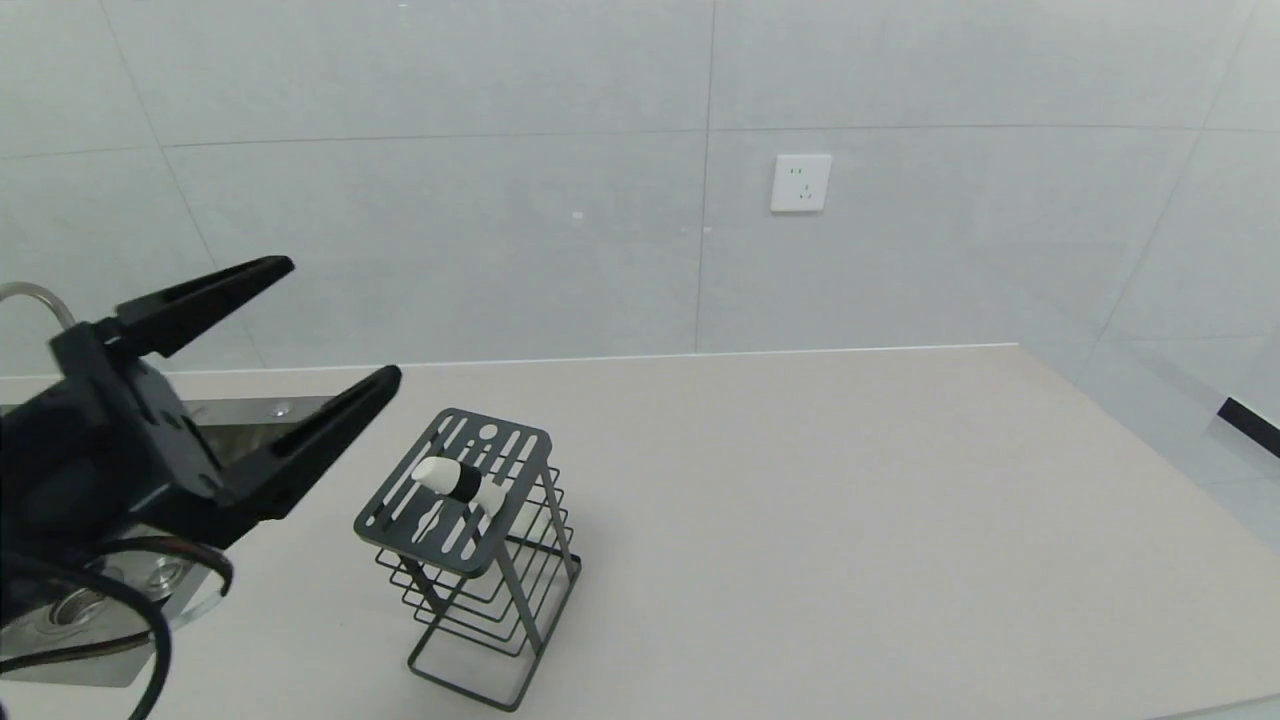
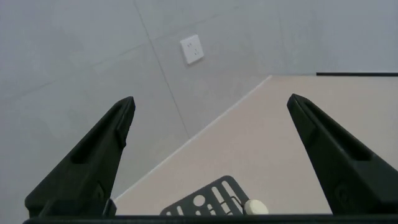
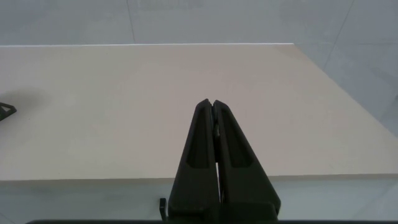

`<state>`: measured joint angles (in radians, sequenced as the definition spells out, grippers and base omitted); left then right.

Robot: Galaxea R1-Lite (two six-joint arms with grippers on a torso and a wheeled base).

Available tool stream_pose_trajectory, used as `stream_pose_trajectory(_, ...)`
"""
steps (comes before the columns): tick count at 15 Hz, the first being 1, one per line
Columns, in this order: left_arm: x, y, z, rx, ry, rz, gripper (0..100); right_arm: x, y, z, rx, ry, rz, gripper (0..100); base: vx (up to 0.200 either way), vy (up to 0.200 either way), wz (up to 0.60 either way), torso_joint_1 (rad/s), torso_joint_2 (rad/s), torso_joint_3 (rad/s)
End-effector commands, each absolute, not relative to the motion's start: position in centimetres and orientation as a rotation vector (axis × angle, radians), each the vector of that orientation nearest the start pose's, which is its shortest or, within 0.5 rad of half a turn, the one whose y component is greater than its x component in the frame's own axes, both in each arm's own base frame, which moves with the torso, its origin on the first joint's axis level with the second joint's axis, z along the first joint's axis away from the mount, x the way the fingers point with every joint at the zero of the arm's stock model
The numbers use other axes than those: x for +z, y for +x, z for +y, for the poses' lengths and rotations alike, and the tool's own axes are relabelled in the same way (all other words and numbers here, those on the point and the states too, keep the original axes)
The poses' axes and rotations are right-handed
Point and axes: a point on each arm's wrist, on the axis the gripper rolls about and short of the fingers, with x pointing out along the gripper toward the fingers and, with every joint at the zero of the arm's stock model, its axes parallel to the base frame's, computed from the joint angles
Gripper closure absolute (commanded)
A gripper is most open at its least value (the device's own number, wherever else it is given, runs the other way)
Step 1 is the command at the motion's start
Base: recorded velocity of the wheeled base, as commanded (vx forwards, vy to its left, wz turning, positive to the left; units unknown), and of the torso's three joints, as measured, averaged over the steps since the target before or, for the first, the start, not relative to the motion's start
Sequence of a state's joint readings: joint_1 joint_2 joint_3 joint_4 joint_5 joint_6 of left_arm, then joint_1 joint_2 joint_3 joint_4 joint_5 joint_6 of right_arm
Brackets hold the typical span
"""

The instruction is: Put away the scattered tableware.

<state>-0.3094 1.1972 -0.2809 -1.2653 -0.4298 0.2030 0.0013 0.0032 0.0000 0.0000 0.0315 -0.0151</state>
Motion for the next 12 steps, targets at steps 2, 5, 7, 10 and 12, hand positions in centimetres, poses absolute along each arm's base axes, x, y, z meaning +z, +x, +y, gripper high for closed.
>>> stream_pose_trajectory(2,22.9,8.8,-2.2,-0.511,0.211,-0.553,0,7.6,-2.2,0.1,0.034,-0.015,0.004,100,0.000,0.000,0.00,0.000,0.00,0.000)
stream_pose_trajectory(5,19.2,5.0,-1.3,-0.471,0.130,-0.497,0,7.6,-2.2,0.1,0.034,-0.015,0.004,100,0.000,0.000,0.00,0.000,0.00,0.000)
stream_pose_trajectory(7,18.3,3.4,-1.0,-0.427,0.112,-0.484,0,7.6,-2.2,0.1,0.034,-0.015,0.004,100,0.000,0.000,0.00,0.000,0.00,0.000)
stream_pose_trajectory(10,16.3,0.9,-0.9,-0.386,0.094,-0.428,0,7.5,-2.2,0.1,0.034,-0.014,0.006,100,0.000,0.000,0.00,0.000,0.00,0.000)
stream_pose_trajectory(12,13.4,-1.8,-0.9,-0.411,0.074,-0.378,0,7.5,-2.2,0.1,0.034,-0.015,0.006,100,0.000,0.000,0.00,0.000,0.00,0.000)
